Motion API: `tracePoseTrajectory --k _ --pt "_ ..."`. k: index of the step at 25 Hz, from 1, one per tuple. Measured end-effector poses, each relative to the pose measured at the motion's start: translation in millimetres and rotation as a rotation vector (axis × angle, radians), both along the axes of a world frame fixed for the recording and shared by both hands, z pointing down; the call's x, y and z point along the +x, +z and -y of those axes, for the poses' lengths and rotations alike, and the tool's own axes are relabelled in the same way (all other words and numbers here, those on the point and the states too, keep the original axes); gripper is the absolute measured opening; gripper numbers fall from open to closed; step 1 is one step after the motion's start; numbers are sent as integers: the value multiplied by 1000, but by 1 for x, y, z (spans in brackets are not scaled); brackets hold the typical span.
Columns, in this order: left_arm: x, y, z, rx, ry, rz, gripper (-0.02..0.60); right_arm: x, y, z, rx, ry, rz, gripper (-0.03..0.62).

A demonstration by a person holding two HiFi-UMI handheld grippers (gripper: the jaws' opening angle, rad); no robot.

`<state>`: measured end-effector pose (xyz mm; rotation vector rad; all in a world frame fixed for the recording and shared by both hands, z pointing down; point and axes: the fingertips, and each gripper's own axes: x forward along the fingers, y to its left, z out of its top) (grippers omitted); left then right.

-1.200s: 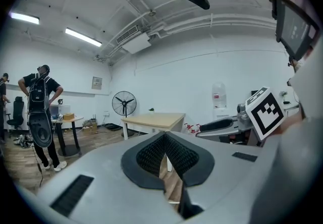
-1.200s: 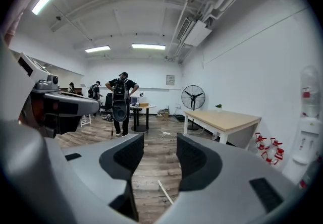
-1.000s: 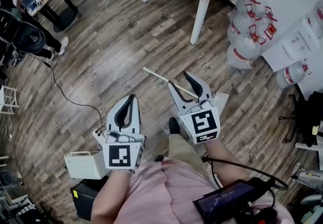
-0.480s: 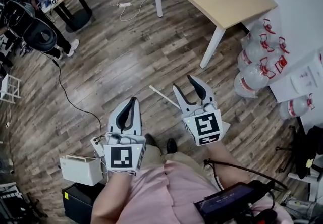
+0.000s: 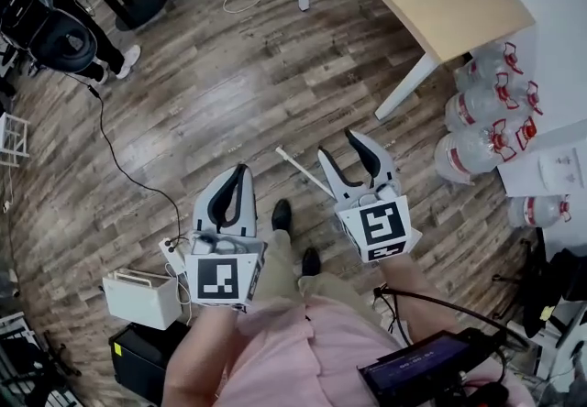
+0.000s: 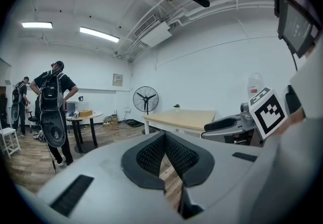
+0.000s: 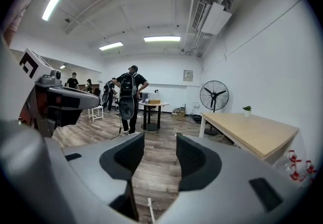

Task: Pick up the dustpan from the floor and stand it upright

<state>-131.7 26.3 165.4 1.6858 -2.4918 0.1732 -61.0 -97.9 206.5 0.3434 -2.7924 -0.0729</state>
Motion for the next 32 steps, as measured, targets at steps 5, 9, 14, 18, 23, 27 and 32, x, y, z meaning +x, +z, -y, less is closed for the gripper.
tracePoseTrajectory --k 5,9,14,18,23,27,32 --pt "-49 31 17 -23 -13 -47 12 -49 45 13 -42 -34 -55 198" --pt "-86 75 25 -59 -8 -75 12 -84 98 17 -59 -73 -106 198" --pt "-112 135 31 -78 -9 -113 12 -109 171 17 -76 -102 -185 196" --pt "-123 179 34 -84 2 -130 12 -121 231 15 -75 -122 -241 193" --pt "-132 239 37 -135 7 -146 12 -123 297 9 -80 -148 -293 190" --pt "-135 293 40 -171 46 -172 12 -129 348 7 -79 -153 -329 186" --pt "-143 345 42 -184 58 -195 12 -137 407 1 -77 -184 -382 184"
